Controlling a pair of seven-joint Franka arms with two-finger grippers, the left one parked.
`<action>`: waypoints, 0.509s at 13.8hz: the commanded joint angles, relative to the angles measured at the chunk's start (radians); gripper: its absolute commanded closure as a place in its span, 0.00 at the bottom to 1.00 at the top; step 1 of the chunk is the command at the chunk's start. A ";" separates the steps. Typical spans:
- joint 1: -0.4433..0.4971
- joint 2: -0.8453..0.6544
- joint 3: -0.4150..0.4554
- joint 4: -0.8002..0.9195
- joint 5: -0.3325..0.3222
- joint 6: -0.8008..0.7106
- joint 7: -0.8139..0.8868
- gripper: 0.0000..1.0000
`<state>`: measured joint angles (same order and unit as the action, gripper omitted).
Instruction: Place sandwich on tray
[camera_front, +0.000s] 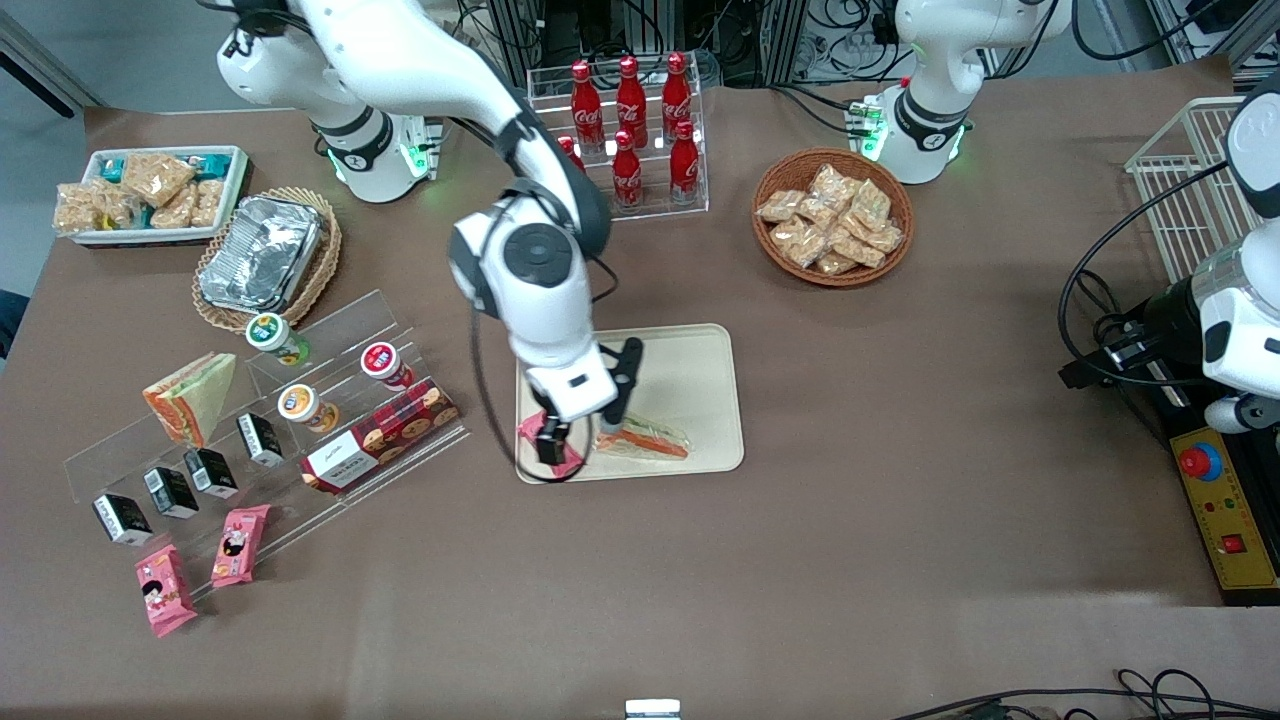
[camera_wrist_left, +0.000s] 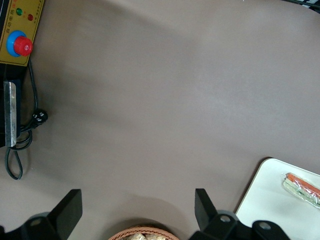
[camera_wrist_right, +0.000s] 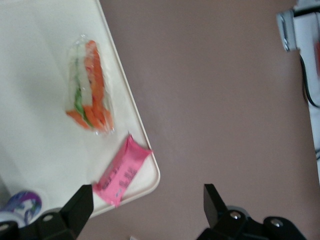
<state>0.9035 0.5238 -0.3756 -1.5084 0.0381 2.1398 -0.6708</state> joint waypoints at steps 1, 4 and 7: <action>-0.096 -0.097 0.011 -0.018 0.045 -0.096 0.007 0.02; -0.265 -0.171 0.018 -0.013 0.144 -0.213 0.007 0.02; -0.438 -0.232 0.018 -0.013 0.224 -0.338 0.008 0.02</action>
<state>0.5573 0.3446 -0.3760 -1.5081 0.2016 1.8708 -0.6709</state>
